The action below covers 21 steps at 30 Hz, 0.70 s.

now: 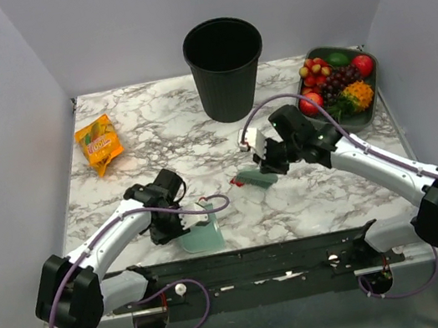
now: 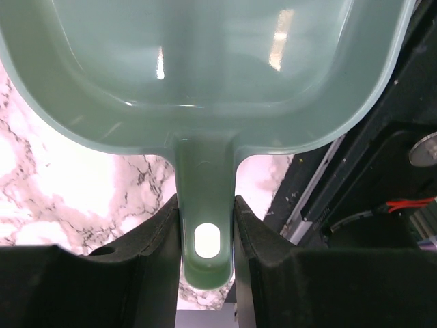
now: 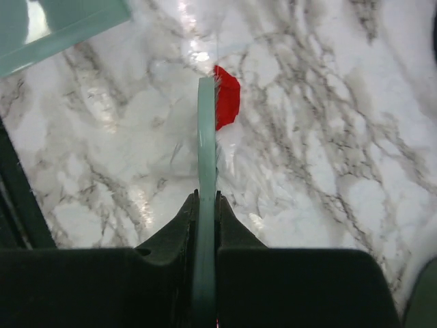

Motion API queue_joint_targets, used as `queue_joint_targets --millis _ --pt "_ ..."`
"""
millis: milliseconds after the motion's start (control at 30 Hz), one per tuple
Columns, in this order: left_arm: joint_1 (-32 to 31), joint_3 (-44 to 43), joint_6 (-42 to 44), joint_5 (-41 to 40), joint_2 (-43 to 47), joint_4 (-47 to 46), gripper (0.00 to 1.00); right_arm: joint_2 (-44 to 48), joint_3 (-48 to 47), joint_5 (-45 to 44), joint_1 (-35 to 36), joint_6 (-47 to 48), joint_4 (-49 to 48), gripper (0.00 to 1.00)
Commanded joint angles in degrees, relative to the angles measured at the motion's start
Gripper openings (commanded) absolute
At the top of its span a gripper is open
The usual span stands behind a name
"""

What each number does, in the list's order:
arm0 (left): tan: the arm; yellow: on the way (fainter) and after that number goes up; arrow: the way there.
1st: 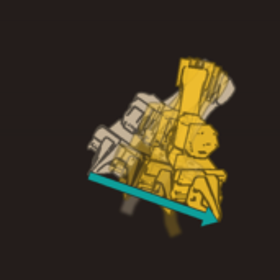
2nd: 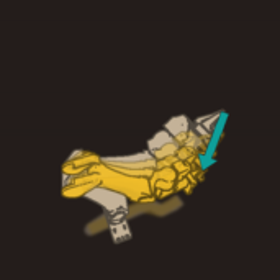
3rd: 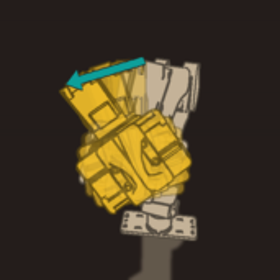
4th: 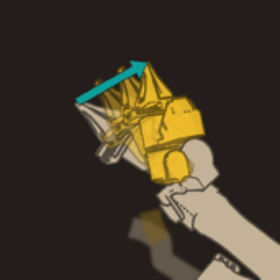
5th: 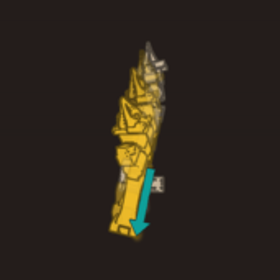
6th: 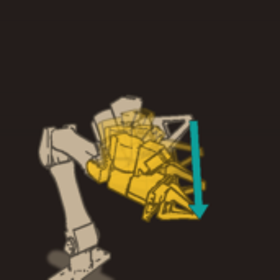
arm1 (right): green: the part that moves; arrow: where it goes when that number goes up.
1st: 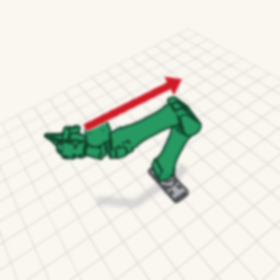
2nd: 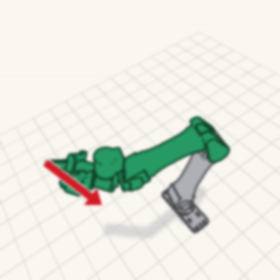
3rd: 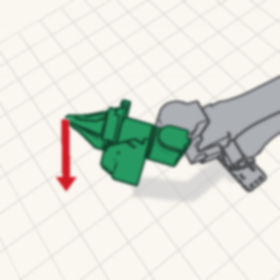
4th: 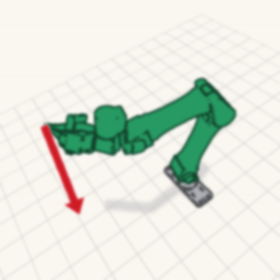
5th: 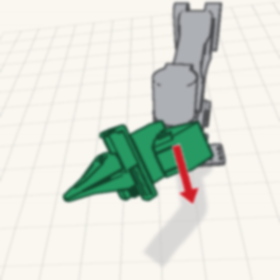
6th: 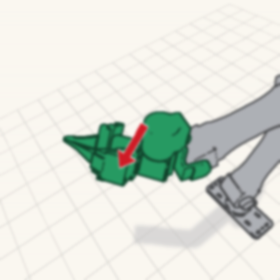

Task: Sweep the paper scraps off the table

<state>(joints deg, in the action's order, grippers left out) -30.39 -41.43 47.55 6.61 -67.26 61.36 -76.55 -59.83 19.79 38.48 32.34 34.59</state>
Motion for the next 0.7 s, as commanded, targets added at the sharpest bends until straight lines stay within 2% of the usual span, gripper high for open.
queue_joint_targets --millis 0,100,233,300,333,367,600,667 --pt "-1.77 0.04 -4.04 -1.60 -1.20 -4.76 0.00 0.09 -3.71 -2.66 -3.32 -1.05 -3.92 0.01" --pt "-2.21 -0.75 -4.13 -2.13 -2.07 -4.94 0.00 2.37 -3.45 -3.88 -3.41 -0.87 -2.25 0.01" --pt "-2.39 -2.86 -4.83 -2.66 -4.54 -5.02 0.00 4.48 -4.15 -6.32 -3.50 -5.25 -1.63 0.01" --pt "-2.83 -4.27 -6.06 -2.74 -6.20 -5.11 0.00 3.79 -4.59 -12.55 -3.50 -8.68 -3.38 0.01" --pt "-3.18 -4.62 -6.59 -3.01 -6.82 -5.37 0.00 3.00 -4.76 -20.85 -3.50 -12.87 -3.82 0.01" --pt "-3.44 -5.32 -7.20 -3.53 -7.44 -5.55 0.00 2.47 -4.94 -23.80 -3.59 -13.70 -4.00 0.01" --pt "-5.03 -7.35 -10.71 -5.73 -12.09 -8.19 0.00 -3.33 -4.68 -25.42 -3.50 -17.04 -3.65 0.01" --pt "-5.55 -8.05 -11.51 -5.99 -12.89 -8.89 0.00 -5.09 -4.68 -22.70 -3.50 -18.18 -4.00 0.00"
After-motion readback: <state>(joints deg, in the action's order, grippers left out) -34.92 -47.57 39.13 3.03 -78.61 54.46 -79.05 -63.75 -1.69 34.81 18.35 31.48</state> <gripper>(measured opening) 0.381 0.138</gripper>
